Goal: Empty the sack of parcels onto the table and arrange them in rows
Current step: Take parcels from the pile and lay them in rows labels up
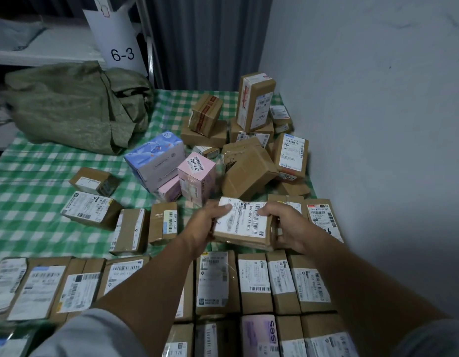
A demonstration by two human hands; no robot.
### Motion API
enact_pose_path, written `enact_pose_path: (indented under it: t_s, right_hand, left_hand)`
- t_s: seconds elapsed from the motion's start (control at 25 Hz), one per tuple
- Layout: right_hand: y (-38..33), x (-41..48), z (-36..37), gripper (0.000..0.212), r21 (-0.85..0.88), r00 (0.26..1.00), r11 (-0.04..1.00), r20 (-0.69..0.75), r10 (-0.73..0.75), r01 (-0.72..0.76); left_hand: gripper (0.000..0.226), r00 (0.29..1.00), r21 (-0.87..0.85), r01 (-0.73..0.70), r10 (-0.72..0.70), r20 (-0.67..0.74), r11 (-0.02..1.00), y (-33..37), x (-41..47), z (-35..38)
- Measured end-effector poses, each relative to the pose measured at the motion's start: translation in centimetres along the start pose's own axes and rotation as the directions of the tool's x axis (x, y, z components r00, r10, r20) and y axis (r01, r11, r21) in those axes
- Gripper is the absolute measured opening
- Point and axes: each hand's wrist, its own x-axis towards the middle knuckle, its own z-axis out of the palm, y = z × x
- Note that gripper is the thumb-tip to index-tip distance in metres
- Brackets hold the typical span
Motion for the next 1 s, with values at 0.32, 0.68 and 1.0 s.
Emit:
enact_pose_path:
  t_s: [0.32, 0.68, 1.0]
  right_hand:
    - [1.2, 1.9, 0.9, 0.055, 0.133, 0.977, 0.988, -0.208, -0.05, 0.079]
    - [3.9, 7.5, 3.4, 0.024, -0.24, 0.963, 0.968, -0.269, 0.003, -0.07]
    - [5.7, 11.6, 5.5, 0.028, -0.173, 0.976, 0.975, -0.187, 0.11, -0.143]
  left_hand:
    - [0.026, 0.99, -0.157, 0.131, -0.137, -0.029, 0.979, -1.5, -1.3, -0.4]
    - [0.038, 0.958, -0.388, -0.092, -0.024, -0.284, 0.917, -3.0, 0.3, -4.9]
    - [0.044, 0.967, -0.489, -0.072, -0.059, -0.247, 0.869, -4.2, 2.3, -5.1]
